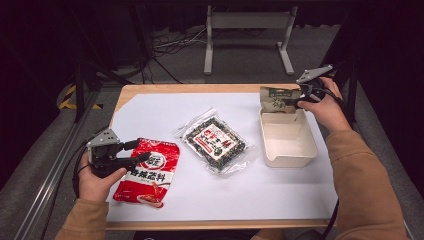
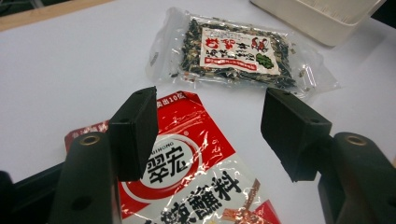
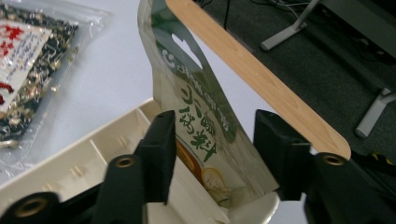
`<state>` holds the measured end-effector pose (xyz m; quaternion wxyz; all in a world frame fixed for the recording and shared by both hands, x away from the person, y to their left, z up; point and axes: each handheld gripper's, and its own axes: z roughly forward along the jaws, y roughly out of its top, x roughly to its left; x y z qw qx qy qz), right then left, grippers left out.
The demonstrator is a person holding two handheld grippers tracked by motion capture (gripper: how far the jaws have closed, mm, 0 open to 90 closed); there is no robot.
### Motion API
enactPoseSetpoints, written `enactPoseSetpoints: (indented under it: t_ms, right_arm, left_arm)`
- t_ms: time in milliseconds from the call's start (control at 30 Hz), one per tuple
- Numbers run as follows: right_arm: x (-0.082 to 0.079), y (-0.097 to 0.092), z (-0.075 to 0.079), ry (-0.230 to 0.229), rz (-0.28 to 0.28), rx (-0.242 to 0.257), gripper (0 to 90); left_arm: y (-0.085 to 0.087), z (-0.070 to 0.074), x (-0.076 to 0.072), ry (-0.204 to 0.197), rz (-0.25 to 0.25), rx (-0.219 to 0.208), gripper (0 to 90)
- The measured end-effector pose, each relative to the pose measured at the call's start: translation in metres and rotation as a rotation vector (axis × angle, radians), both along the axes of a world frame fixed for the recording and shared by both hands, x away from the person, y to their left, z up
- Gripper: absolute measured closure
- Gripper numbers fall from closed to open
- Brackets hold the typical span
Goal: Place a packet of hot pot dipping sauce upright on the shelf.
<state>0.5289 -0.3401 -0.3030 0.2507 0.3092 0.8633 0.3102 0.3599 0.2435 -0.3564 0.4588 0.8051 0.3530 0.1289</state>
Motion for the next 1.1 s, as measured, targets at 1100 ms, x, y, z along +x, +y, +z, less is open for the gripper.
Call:
enactPoseSetpoints:
  t_ms: [1100]
  right_arm:
    - [-0.095, 0.014, 0.029, -0.191, 0.014, 0.127, 34.6]
  left_arm:
    - [0.004, -0.007, 0.026, 0.005, -0.009, 0.031, 32.7]
